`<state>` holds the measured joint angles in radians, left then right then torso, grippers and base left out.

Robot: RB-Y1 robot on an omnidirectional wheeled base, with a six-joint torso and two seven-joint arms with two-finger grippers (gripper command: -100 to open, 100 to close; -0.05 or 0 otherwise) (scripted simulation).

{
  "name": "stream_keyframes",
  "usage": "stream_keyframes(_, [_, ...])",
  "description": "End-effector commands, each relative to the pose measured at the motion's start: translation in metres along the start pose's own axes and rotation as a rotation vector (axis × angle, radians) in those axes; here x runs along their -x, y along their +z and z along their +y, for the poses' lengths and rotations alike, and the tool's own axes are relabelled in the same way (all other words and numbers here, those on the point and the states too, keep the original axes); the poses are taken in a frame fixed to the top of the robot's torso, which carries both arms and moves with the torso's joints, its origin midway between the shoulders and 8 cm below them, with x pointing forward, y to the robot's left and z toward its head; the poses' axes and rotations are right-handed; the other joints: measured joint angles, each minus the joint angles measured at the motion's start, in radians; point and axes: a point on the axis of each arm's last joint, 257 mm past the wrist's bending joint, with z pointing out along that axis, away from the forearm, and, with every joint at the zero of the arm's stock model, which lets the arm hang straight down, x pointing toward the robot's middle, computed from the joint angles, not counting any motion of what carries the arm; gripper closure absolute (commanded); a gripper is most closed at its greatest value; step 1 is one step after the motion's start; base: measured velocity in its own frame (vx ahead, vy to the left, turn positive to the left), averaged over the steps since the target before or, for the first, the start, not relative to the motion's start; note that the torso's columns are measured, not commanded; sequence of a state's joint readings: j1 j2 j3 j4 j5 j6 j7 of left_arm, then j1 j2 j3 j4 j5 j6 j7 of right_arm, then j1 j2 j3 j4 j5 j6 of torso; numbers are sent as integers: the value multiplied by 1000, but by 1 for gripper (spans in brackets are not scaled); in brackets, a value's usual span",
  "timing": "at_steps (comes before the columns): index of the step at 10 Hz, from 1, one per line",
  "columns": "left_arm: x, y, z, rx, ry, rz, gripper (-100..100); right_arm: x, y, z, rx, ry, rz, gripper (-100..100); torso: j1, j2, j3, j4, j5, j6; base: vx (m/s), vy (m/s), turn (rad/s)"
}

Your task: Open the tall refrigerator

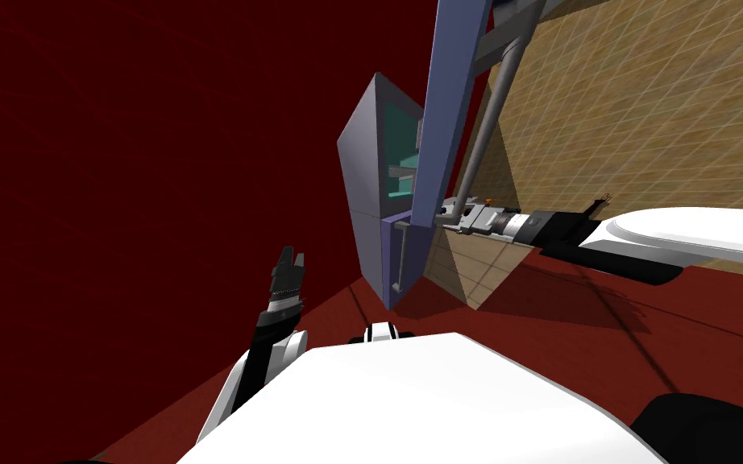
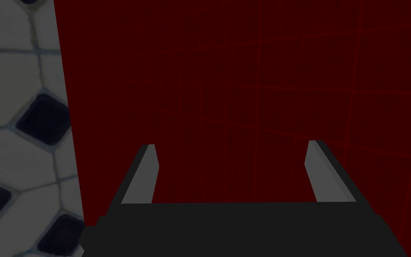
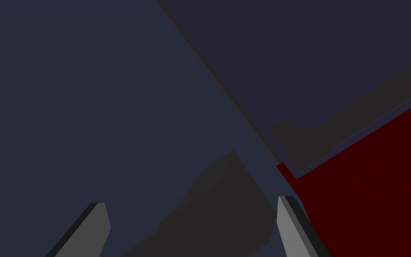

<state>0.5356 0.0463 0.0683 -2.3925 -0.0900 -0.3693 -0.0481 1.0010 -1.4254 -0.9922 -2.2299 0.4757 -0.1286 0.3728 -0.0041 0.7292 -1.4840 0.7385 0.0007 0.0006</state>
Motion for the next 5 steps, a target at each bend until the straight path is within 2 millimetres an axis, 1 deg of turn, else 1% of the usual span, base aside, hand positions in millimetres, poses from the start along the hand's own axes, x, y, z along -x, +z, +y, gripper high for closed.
stream_keyframes(1, [0, 0, 0, 0, 0, 0, 0, 23, 2, 6, 3, -9, -43, 100, 3, 0, 0, 1, 2, -1, -98, -353, 78])
stream_keyframes(2, [0, 0, 0, 0, 0, 0, 0, 23, 2, 6, 3, -9, -43, 100, 1, 1, 0, 1, 3, -3, -105, -295, 67])
stream_keyframes(3, [0, 0, 0, 0, 0, 0, 0, 35, 3, 14, 21, -10, -67, 100, 3, 1, 0, 0, 1, -1, -152, -256, 50])
stream_keyframes(4, [0, 0, 0, 0, 0, 0, 0, 28, 3, 19, 36, -4, -58, 100, 4, 4, 2, 1, 2, -1, -76, -127, 19])
stream_keyframes(5, [0, 0, 0, 0, 0, 0, 0, 39, 4, 26, 51, -4, -81, 100, 12, 3, 4, -1, 2, -1, -33, -180, 44])
